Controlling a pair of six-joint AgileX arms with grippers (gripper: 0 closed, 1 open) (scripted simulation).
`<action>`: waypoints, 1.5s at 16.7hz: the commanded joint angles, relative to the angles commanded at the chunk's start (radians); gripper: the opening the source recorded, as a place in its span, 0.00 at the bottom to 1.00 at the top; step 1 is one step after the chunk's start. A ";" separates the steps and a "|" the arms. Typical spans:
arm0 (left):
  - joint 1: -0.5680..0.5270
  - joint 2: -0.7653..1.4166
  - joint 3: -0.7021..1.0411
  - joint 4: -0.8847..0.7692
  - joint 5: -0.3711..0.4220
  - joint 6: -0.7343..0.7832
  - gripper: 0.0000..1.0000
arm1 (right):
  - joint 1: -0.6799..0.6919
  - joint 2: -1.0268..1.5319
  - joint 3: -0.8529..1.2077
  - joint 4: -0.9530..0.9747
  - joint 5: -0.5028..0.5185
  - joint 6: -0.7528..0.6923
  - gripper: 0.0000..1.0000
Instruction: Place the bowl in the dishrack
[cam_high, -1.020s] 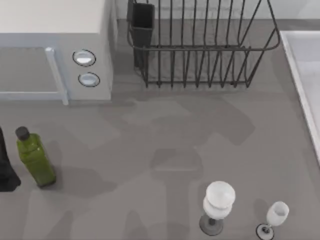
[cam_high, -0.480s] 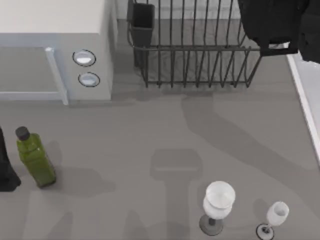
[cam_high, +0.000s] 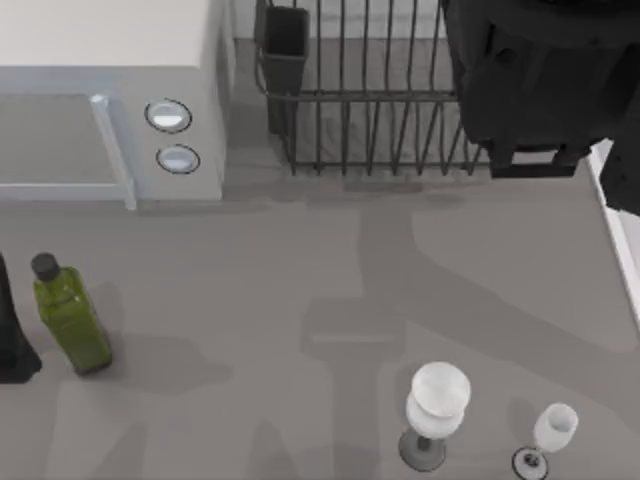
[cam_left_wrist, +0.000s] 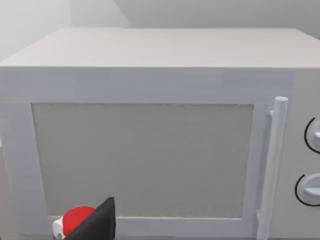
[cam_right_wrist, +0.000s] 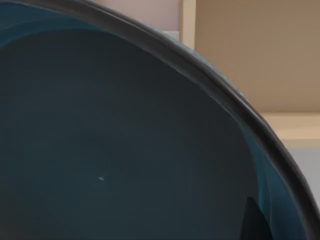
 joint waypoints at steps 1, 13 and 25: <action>0.000 0.000 0.000 0.000 0.000 0.000 1.00 | -0.003 0.004 0.004 -0.002 -0.004 0.001 0.00; 0.000 0.000 0.000 0.000 0.000 0.000 1.00 | -0.291 0.467 -0.066 0.561 -0.291 -0.006 0.00; 0.000 0.000 0.000 0.000 0.000 0.000 1.00 | -0.406 0.603 -0.104 0.724 -0.396 -0.014 0.23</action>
